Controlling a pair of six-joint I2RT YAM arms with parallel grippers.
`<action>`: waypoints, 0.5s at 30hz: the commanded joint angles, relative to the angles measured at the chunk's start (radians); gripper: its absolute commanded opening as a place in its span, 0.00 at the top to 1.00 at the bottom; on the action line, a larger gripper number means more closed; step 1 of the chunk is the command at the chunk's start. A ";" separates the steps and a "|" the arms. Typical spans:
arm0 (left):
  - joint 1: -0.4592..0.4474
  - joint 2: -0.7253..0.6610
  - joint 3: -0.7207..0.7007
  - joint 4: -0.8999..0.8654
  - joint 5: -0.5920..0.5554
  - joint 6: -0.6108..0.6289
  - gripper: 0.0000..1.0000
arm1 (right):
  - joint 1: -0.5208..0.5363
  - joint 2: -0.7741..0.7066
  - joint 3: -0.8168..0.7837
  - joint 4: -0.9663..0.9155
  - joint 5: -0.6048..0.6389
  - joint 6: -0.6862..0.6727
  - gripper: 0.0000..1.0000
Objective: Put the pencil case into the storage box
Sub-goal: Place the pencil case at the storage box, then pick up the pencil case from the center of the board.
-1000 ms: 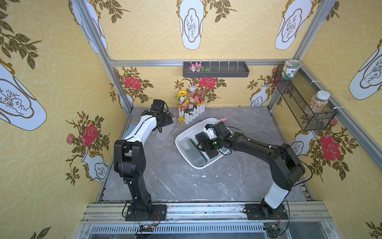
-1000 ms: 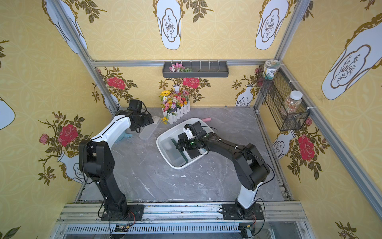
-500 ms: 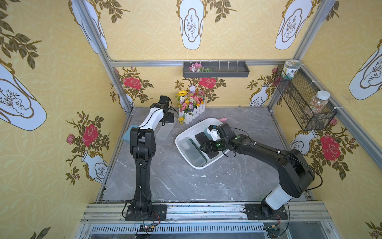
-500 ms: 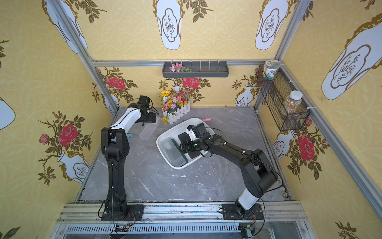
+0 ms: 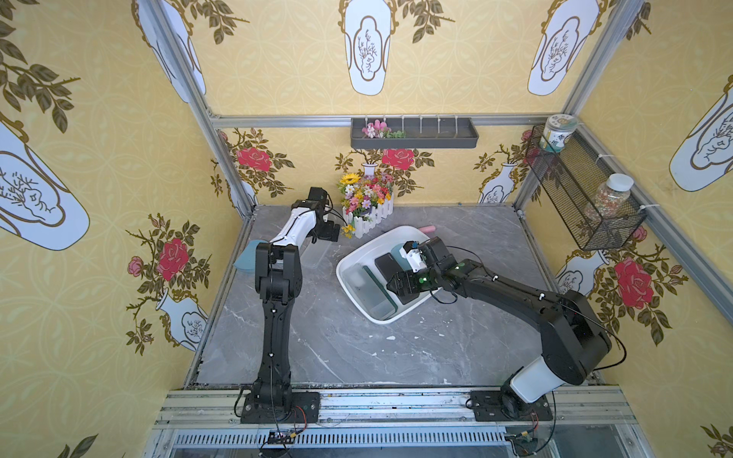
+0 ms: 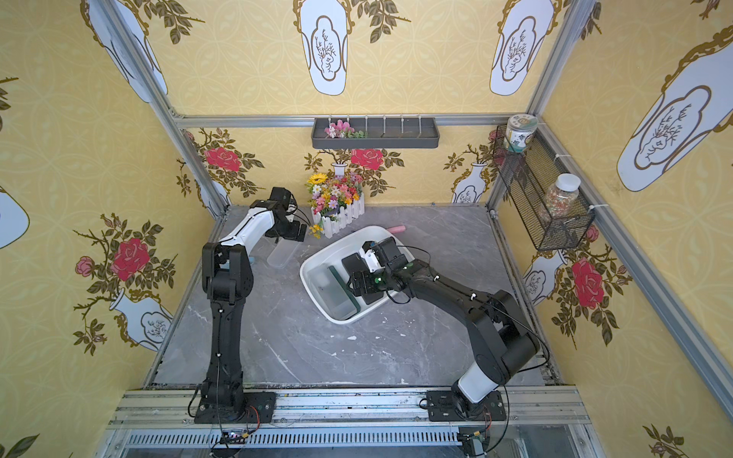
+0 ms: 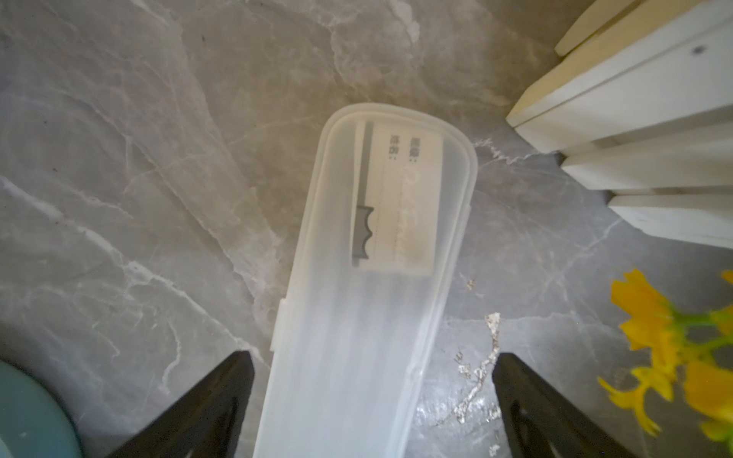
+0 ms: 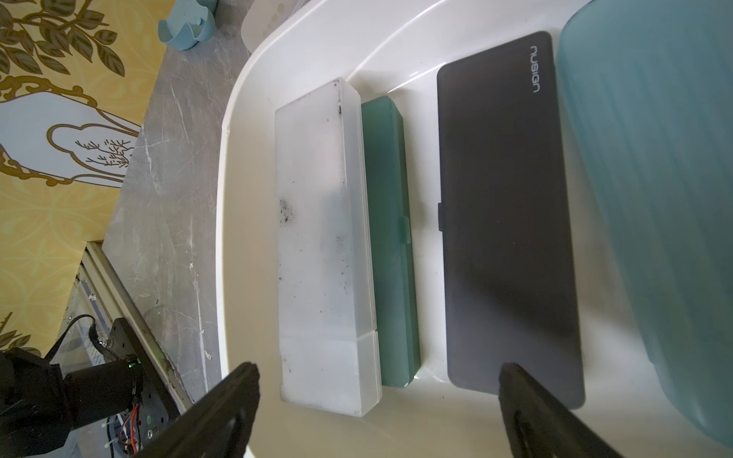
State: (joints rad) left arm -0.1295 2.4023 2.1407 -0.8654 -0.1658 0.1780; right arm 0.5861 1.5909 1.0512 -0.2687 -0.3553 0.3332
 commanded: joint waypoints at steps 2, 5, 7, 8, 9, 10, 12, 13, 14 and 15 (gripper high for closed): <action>0.018 0.028 0.019 -0.054 0.051 0.031 0.00 | 0.000 -0.011 -0.013 0.003 -0.001 -0.002 0.03; 0.034 0.040 0.024 -0.055 0.070 0.032 0.00 | -0.001 -0.009 -0.011 -0.002 -0.001 -0.004 0.03; 0.040 0.046 0.026 -0.059 0.089 0.034 0.00 | -0.001 -0.011 -0.008 -0.004 -0.001 -0.005 0.03; 0.042 0.047 0.026 -0.060 0.092 0.033 0.00 | -0.001 -0.013 -0.006 -0.005 -0.001 -0.005 0.03; 0.043 0.049 0.026 -0.059 0.098 0.035 0.00 | -0.002 -0.015 -0.006 -0.007 -0.001 -0.006 0.03; 0.042 0.053 0.030 -0.061 0.105 0.035 0.00 | -0.002 -0.014 -0.005 -0.009 -0.001 -0.006 0.03; 0.042 0.058 0.031 -0.060 0.118 0.034 0.00 | -0.002 -0.010 -0.001 -0.011 -0.002 -0.008 0.03; 0.042 0.061 0.033 -0.059 0.131 0.034 0.00 | -0.002 -0.008 -0.003 -0.010 -0.001 -0.007 0.03; 0.042 0.065 0.032 -0.057 0.137 0.034 0.00 | -0.002 -0.005 -0.003 -0.009 -0.002 -0.006 0.03; 0.043 0.070 0.034 -0.058 0.137 0.033 0.00 | -0.002 -0.003 -0.004 -0.006 -0.002 -0.004 0.03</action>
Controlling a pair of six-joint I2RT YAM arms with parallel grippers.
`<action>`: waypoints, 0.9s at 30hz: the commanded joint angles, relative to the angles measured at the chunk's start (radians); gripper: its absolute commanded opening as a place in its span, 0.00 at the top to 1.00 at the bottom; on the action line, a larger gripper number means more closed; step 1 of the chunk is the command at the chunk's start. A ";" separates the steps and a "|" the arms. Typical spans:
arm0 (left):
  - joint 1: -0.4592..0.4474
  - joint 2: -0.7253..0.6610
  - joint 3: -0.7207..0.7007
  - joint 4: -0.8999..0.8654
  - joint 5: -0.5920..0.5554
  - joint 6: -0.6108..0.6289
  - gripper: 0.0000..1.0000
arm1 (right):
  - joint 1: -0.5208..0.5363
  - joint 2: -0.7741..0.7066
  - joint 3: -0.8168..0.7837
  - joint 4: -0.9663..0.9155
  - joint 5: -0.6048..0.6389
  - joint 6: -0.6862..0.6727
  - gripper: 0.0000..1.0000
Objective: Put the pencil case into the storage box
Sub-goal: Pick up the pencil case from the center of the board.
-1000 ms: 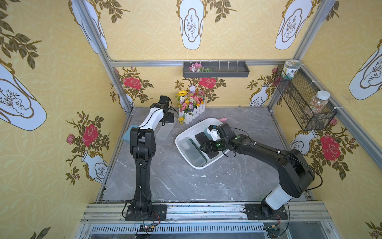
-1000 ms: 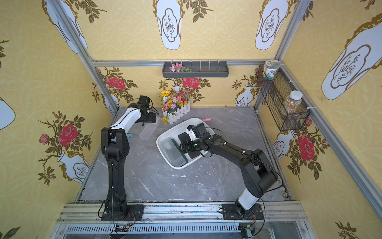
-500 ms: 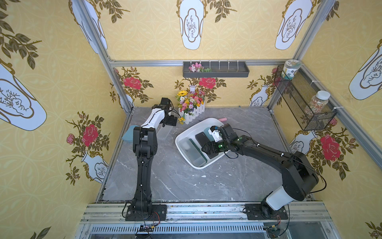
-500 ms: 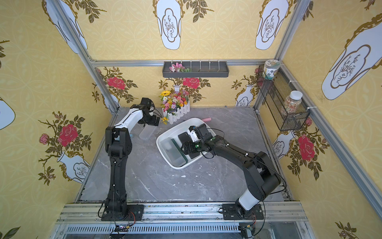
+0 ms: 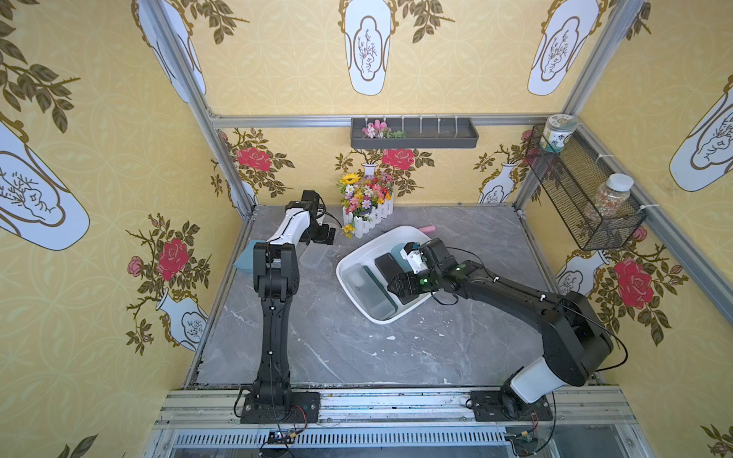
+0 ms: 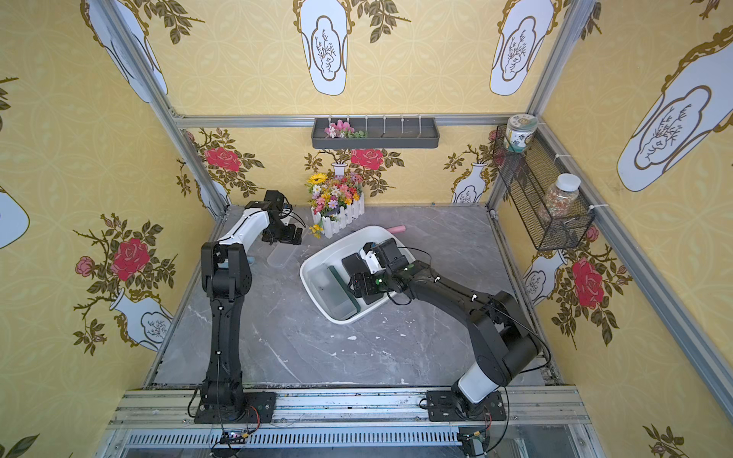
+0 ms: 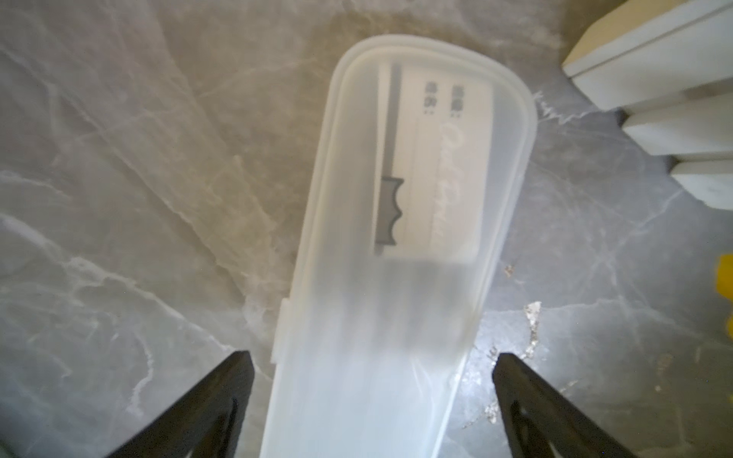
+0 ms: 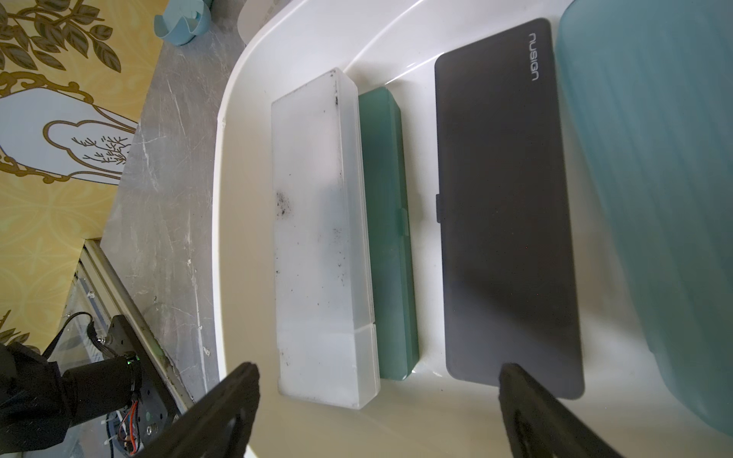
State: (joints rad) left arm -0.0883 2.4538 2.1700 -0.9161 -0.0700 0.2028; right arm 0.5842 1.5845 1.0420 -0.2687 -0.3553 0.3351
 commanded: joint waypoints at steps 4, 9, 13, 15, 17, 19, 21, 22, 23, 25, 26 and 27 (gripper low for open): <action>0.001 0.026 0.010 -0.010 0.033 0.013 0.00 | 0.001 -0.003 -0.006 0.003 -0.004 0.001 0.03; 0.001 0.034 0.004 -0.015 0.030 0.012 0.00 | 0.000 -0.011 -0.011 0.005 -0.001 0.005 0.03; -0.009 0.044 0.007 -0.025 0.006 -0.003 0.00 | 0.000 -0.013 -0.014 0.006 -0.001 0.006 0.03; -0.015 0.053 0.019 -0.037 -0.017 -0.011 0.00 | 0.000 -0.013 -0.014 0.003 -0.001 0.006 0.03; -0.022 0.059 0.024 -0.045 -0.043 -0.013 0.05 | 0.001 -0.017 -0.018 0.004 0.002 0.006 0.03; -0.028 0.062 0.022 -0.047 -0.073 -0.018 0.11 | 0.000 -0.022 -0.022 0.005 0.003 0.008 0.03; -0.036 0.062 0.022 -0.049 -0.099 -0.031 0.14 | 0.000 -0.025 -0.024 0.008 0.003 0.008 0.03; -0.040 0.061 0.021 -0.051 -0.107 -0.038 0.15 | 0.000 -0.026 -0.024 0.007 0.002 0.008 0.03; -0.045 0.058 0.016 -0.053 -0.116 -0.051 0.15 | 0.000 -0.026 -0.026 0.007 0.003 0.010 0.03; -0.053 0.047 -0.002 -0.047 -0.129 -0.065 0.17 | 0.000 -0.024 -0.027 0.011 0.002 0.012 0.03; -0.058 0.039 -0.016 -0.041 -0.131 -0.070 0.18 | 0.001 -0.023 -0.026 0.014 0.001 0.014 0.03; -0.061 0.032 -0.033 -0.032 -0.130 -0.076 0.19 | 0.000 -0.021 -0.025 0.016 0.000 0.015 0.03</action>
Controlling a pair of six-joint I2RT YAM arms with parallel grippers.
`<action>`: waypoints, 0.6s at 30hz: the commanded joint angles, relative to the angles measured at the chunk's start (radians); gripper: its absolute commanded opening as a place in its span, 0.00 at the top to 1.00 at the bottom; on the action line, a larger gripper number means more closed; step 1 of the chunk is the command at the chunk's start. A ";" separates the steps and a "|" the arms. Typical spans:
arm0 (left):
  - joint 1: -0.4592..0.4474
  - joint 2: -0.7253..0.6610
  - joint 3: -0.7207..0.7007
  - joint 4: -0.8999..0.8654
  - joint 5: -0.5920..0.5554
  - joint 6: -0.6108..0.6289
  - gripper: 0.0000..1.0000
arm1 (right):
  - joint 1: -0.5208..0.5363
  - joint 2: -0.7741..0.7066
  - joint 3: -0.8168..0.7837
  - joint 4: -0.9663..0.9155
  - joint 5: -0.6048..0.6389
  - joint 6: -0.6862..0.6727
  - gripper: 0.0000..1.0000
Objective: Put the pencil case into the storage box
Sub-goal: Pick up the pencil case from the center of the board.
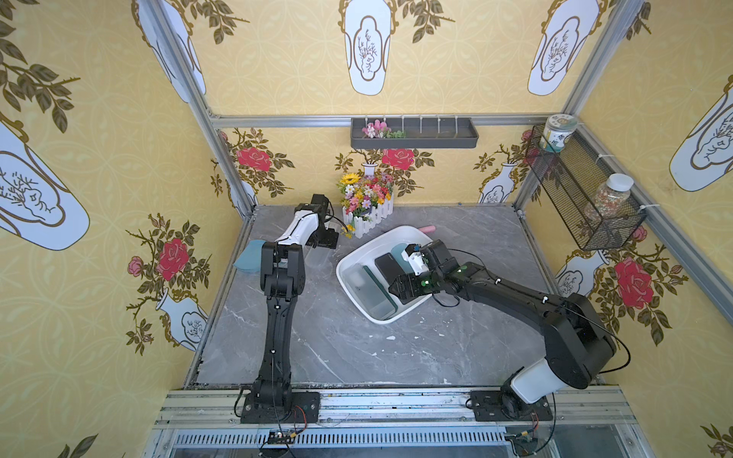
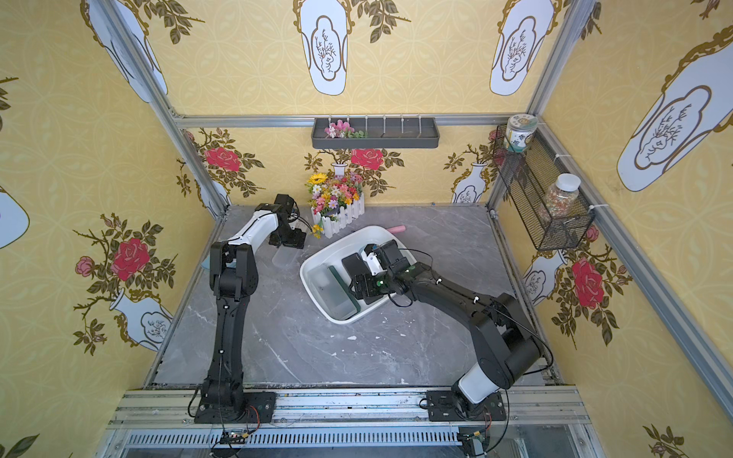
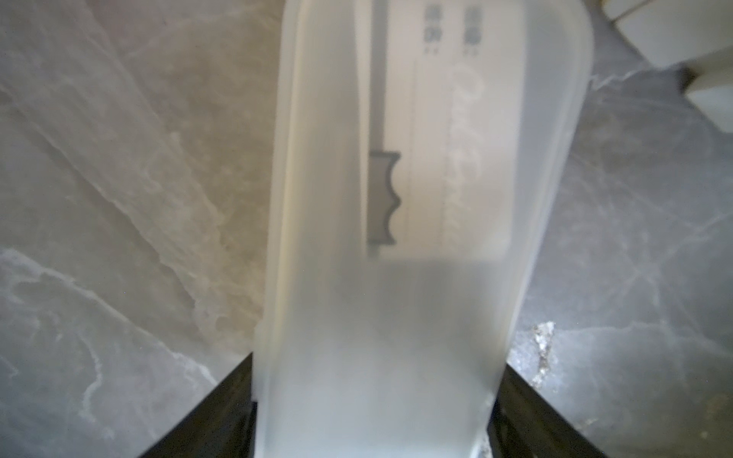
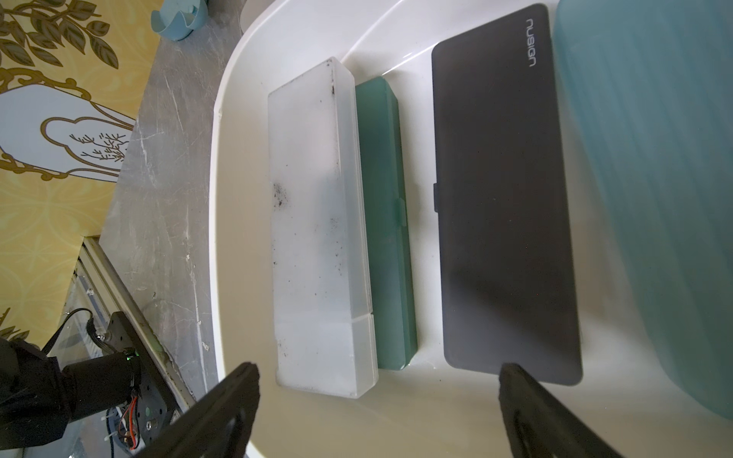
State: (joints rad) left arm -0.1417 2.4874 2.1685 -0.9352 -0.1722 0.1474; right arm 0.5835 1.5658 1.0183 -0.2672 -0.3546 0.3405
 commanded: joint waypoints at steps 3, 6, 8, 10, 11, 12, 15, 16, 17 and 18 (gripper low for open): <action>-0.010 -0.018 -0.063 0.007 -0.018 -0.048 0.20 | 0.002 -0.001 0.000 0.014 -0.003 0.013 0.03; -0.014 -0.034 -0.078 0.007 0.010 -0.080 0.20 | 0.003 -0.007 -0.003 0.013 0.002 0.015 0.03; -0.026 -0.053 -0.109 0.016 -0.014 -0.093 0.21 | 0.003 -0.012 -0.007 0.015 0.003 0.019 0.03; -0.033 -0.072 -0.143 0.033 -0.020 -0.098 0.21 | 0.004 -0.015 -0.011 0.021 0.002 0.025 0.03; -0.036 -0.081 -0.158 0.044 -0.020 -0.101 0.21 | 0.004 -0.014 -0.011 0.024 -0.002 0.030 0.03; -0.037 -0.088 -0.172 0.053 -0.021 -0.107 0.23 | 0.004 -0.015 -0.013 0.027 -0.007 0.032 0.03; -0.042 -0.106 -0.186 0.060 -0.022 -0.125 0.23 | 0.007 -0.018 -0.015 0.041 -0.020 0.047 0.03; -0.042 -0.113 -0.197 0.064 -0.028 -0.129 0.23 | 0.008 -0.019 -0.015 0.042 -0.020 0.049 0.03; -0.042 -0.126 -0.210 0.072 -0.034 -0.132 0.24 | 0.010 -0.021 -0.014 0.040 -0.018 0.048 0.03; -0.042 -0.136 -0.224 0.080 -0.039 -0.134 0.23 | 0.013 -0.023 -0.014 0.039 -0.018 0.048 0.03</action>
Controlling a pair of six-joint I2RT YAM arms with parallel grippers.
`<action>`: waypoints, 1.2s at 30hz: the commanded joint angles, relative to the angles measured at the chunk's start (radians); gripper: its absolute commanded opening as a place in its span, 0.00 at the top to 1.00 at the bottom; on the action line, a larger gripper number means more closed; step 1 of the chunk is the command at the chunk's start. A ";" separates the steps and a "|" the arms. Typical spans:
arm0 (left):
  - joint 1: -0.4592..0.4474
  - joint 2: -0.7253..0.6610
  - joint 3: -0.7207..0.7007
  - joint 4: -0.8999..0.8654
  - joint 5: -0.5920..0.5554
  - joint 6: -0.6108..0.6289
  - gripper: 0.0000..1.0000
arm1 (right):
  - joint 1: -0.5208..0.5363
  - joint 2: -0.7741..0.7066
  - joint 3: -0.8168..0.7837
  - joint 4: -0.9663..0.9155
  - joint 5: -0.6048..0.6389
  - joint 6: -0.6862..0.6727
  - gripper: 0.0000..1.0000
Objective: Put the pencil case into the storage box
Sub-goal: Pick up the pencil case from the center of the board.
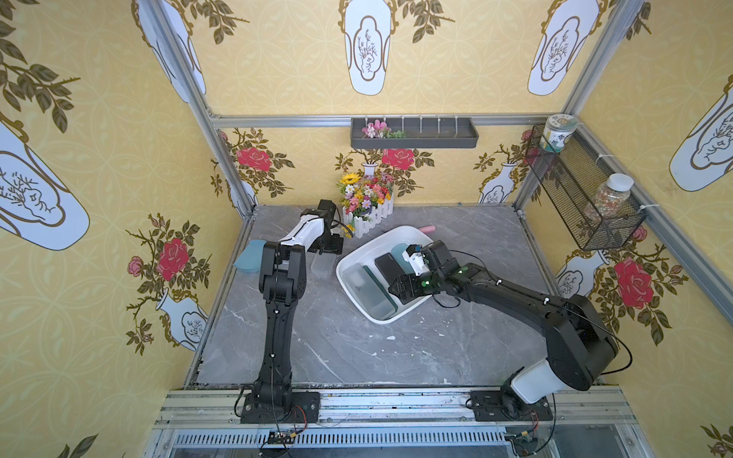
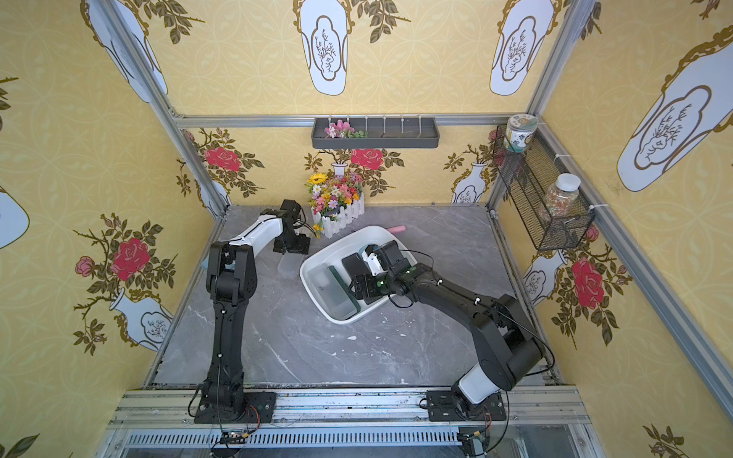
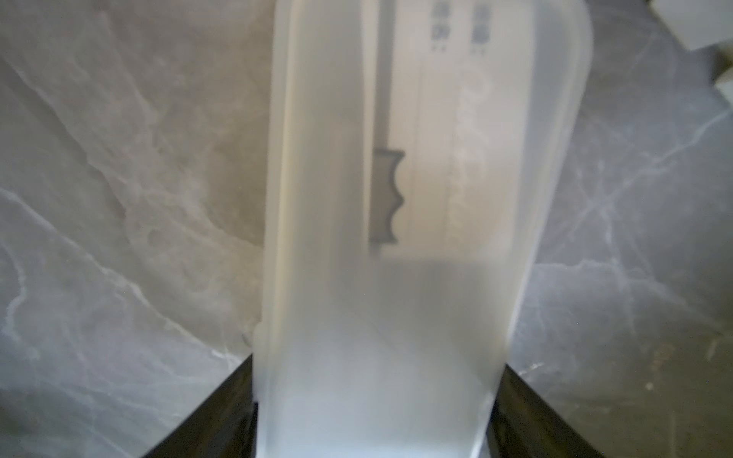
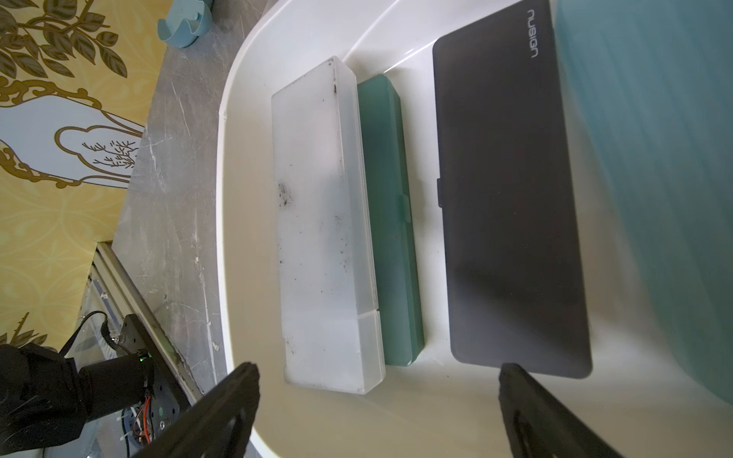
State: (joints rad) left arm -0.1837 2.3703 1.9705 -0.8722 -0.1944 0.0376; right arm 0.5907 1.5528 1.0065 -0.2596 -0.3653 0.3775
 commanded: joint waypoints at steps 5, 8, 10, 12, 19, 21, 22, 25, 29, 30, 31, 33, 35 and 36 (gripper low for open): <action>0.003 -0.060 -0.094 0.031 -0.059 -0.018 0.22 | 0.011 -0.018 0.003 0.022 -0.018 0.016 0.03; 0.003 -0.088 -0.117 0.043 -0.048 -0.024 0.22 | 0.016 -0.028 0.001 0.020 -0.019 0.016 0.03; 0.002 -0.105 -0.127 0.047 -0.043 -0.028 0.22 | 0.017 -0.031 0.002 0.019 -0.019 0.016 0.03; 0.003 -0.122 -0.140 0.051 -0.054 -0.029 0.22 | 0.017 -0.033 0.005 0.013 -0.023 0.018 0.03; 0.003 -0.184 -0.177 0.067 -0.101 -0.033 0.22 | 0.022 -0.066 0.009 -0.010 -0.012 0.020 0.03; 0.003 -0.193 -0.182 0.065 -0.106 -0.033 0.22 | 0.023 -0.069 0.009 -0.013 -0.012 0.019 0.03; 0.001 -0.198 -0.182 0.061 -0.108 -0.037 0.22 | 0.022 -0.070 0.009 -0.013 -0.012 0.021 0.03; 0.003 -0.221 -0.196 0.060 -0.115 -0.043 0.22 | 0.023 -0.070 0.010 -0.013 -0.018 0.025 0.03; 0.003 -0.258 -0.202 0.048 -0.125 -0.043 0.22 | 0.026 -0.064 0.015 -0.009 -0.021 0.029 0.03; 0.003 -0.274 -0.206 0.047 -0.125 -0.041 0.22 | 0.026 -0.066 0.014 -0.006 -0.021 0.032 0.03; 0.003 -0.286 -0.209 0.047 -0.126 -0.040 0.22 | 0.027 -0.068 0.013 -0.003 -0.021 0.035 0.03; 0.003 -0.312 -0.217 0.048 -0.114 -0.033 0.22 | 0.027 -0.076 0.008 0.001 -0.024 0.042 0.03; 0.003 -0.331 -0.229 0.051 -0.101 -0.024 0.22 | 0.027 -0.095 -0.004 0.021 -0.027 0.061 0.03; 0.001 -0.340 -0.236 0.050 -0.105 -0.022 0.22 | 0.027 -0.108 -0.014 0.040 -0.029 0.077 0.03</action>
State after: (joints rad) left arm -0.1806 2.0438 1.7496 -0.8204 -0.3096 0.0013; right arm 0.6170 1.4715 1.0058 -0.2615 -0.3908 0.4171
